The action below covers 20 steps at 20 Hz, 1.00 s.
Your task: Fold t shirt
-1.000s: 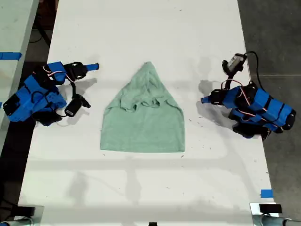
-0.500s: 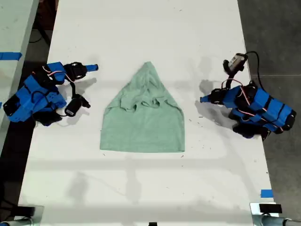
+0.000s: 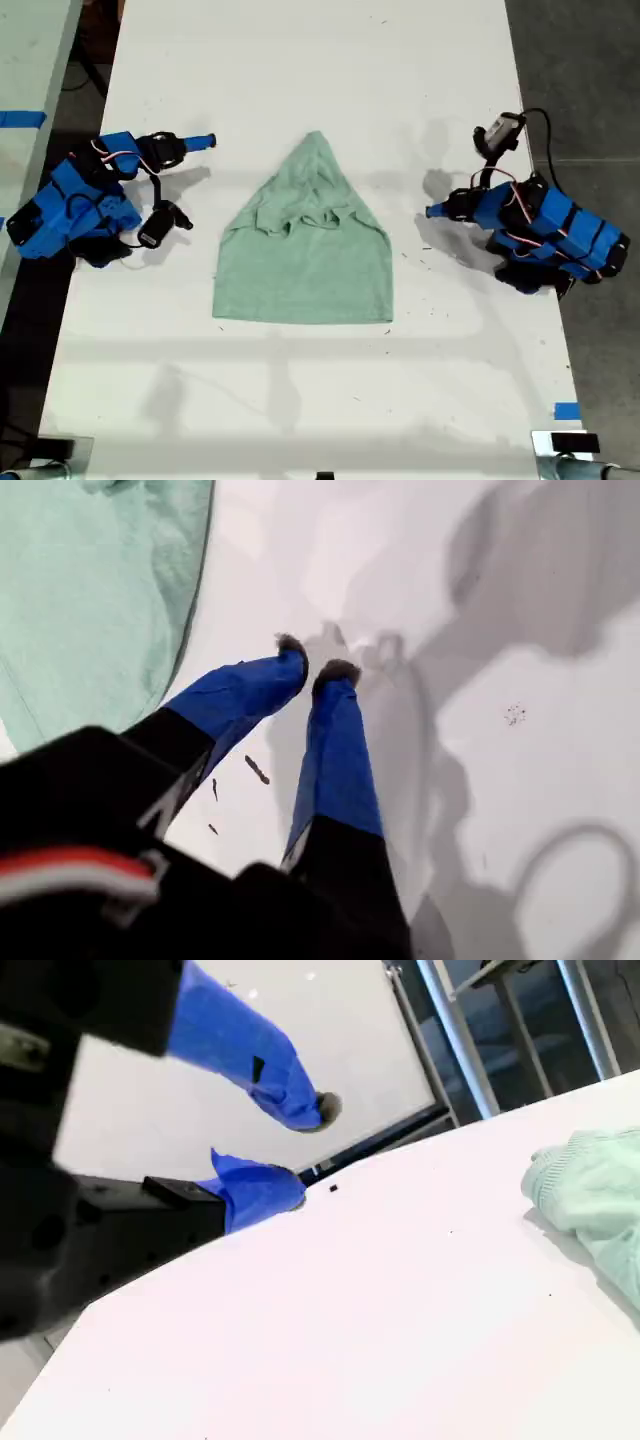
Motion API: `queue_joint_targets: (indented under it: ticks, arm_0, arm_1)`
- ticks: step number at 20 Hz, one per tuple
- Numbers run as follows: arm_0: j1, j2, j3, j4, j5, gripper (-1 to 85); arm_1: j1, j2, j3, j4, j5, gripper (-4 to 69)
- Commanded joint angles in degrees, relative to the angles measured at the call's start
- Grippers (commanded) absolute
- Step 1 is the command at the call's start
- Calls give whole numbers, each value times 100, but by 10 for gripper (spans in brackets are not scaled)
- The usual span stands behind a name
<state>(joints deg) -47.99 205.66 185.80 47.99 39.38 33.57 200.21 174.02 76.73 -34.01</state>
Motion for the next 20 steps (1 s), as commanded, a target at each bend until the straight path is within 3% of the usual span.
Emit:
queue_joint_targets:
  ticks: [1, 7, 9, 11, 20]
  arm_0:
    - [105, 53, 26, 123, -9, 23]
    - [-35, 53, 53, 158, -53, 15]
    - [9, 53, 79, 44, -9, 64]
    - [-35, 53, 88, 18, 9, 87]
    - [70, 53, 123, -70, 62, 62]
  arm_1:
    - [26, 88, 132, -141, -18, 41]
    - [97, 88, 167, -105, 79, 32]
    - [149, 88, 158, -123, 70, 79]
    - [141, 88, 141, -79, 88, 77]
    - [-9, 88, 141, -62, 114, 52]
